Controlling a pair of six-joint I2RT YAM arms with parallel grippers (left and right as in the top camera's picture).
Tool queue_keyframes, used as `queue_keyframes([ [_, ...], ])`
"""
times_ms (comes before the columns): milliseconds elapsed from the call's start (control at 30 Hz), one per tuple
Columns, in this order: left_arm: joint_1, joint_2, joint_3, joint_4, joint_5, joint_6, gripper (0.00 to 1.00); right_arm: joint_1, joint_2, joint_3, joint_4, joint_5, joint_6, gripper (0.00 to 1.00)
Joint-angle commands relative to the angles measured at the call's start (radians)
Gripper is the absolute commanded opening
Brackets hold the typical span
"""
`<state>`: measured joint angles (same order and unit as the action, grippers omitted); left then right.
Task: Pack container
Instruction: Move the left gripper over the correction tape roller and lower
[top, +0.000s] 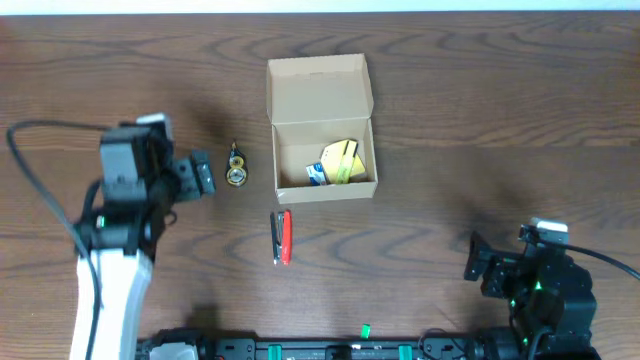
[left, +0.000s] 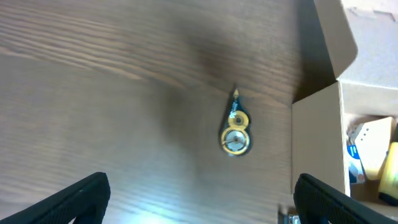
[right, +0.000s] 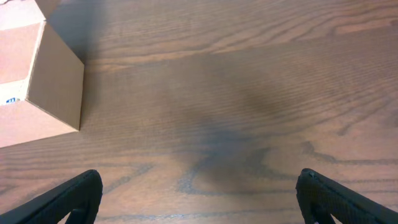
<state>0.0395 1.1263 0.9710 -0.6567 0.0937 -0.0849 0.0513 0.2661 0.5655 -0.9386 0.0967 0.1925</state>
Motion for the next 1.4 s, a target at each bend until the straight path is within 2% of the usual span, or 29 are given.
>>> queue_keyframes([
  [0,0.007,0.110,0.053,-0.008,0.086,0.010,0.95,-0.009,-0.005,0.000,0.000,-0.003,-0.014,0.99],
  [200,0.007,0.262,0.062,-0.004,0.172,0.004,0.95,-0.009,-0.005,0.000,0.000,-0.003,-0.014,0.99],
  [600,0.006,0.310,0.068,0.010,0.143,-0.028,0.95,-0.009,-0.005,0.000,0.000,-0.003,-0.014,0.99],
  [1133,-0.010,0.580,0.249,-0.048,0.142,-0.034,0.95,-0.009,-0.005,0.000,0.000,-0.003,-0.014,0.99],
  [1367,-0.066,0.657,0.270,-0.052,0.132,0.025,0.95,-0.009,-0.005,0.000,0.000,-0.003,-0.014,0.99],
])
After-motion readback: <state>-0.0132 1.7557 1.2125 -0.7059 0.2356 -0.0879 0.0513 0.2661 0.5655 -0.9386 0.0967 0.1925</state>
